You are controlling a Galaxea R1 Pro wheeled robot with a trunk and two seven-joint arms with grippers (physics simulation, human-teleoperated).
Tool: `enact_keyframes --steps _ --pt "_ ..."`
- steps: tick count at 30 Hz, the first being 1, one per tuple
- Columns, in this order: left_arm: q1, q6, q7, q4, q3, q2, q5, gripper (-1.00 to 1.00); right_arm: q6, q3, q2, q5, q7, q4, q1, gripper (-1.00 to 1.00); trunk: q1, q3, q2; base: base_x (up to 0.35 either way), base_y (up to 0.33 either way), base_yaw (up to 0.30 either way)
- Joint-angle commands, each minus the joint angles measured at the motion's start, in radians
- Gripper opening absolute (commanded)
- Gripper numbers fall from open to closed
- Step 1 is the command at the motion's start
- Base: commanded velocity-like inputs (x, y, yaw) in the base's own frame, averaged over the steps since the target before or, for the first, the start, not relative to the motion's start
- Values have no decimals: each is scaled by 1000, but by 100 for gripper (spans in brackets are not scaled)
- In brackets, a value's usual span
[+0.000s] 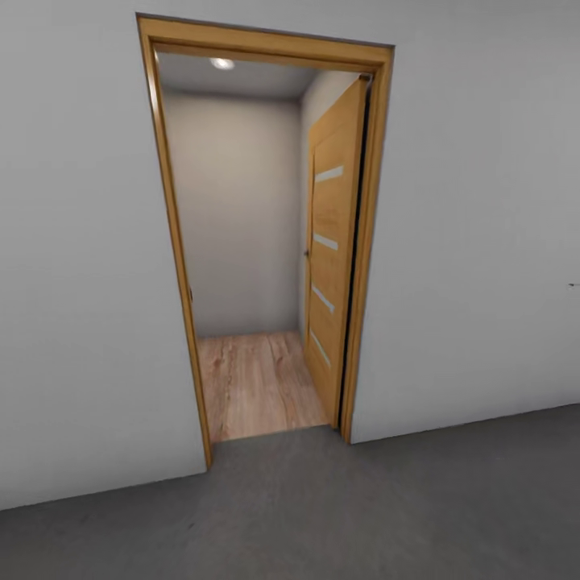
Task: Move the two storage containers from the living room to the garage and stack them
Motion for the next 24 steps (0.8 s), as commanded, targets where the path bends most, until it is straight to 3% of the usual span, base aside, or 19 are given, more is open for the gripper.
enact_keyframes --steps 1,6,24 --pt "-1 -4 1 1 0 0 6 100 -5 8 0 -7 -2 3 -1 100 1 -1 -1 311 -146 268" --pt "-1 -4 1 1 0 0 6 100 -6 8 -1 -7 -2 3 -1 100 1 -1 -1 311 -146 182" --pt "-1 -2 1 1 0 0 6 100 -7 8 1 -7 0 3 -1 100 1 -1 -1 312 -127 33"
